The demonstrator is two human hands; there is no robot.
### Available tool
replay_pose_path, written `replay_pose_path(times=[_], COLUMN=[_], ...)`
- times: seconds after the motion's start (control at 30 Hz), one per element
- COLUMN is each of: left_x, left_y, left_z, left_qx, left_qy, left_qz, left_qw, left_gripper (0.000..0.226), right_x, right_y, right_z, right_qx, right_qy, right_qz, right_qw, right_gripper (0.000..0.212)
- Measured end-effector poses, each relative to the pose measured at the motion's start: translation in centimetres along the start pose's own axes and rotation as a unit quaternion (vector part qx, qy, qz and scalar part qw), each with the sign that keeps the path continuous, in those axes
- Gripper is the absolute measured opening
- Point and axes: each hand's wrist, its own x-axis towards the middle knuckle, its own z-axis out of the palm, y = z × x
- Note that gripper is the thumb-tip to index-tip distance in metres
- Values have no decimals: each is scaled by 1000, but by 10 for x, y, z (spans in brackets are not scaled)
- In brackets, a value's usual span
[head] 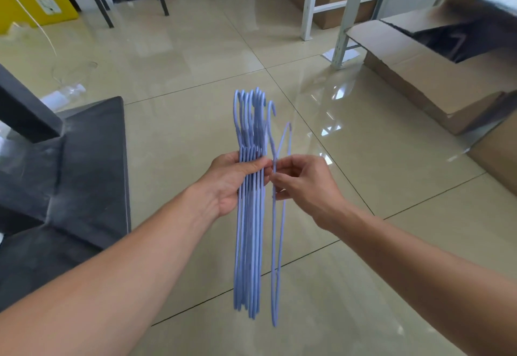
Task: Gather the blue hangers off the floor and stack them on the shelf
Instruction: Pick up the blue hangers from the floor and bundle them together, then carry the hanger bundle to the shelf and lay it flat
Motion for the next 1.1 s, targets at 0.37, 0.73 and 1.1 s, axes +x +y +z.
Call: replay_pose_path(times=[0.37, 0.73, 1.1], left_x=[-14, -18, -27], left_y=[2, 1, 10], left_z=[13, 10, 16], left_qx=[35, 77, 110], left_qy=[-55, -51, -145], left_qz=[-5, 15, -20], left_qw=[998, 996, 983], left_gripper=[29, 26, 13], right_x=[-16, -23, 18], right_y=[2, -11, 23], right_z=[-2, -13, -61], right_qx=[-127, -193, -448], right_qy=[58, 13, 20], right_qz=[-87, -126, -279], right_qw=[986, 973, 849], right_gripper=[25, 27, 78])
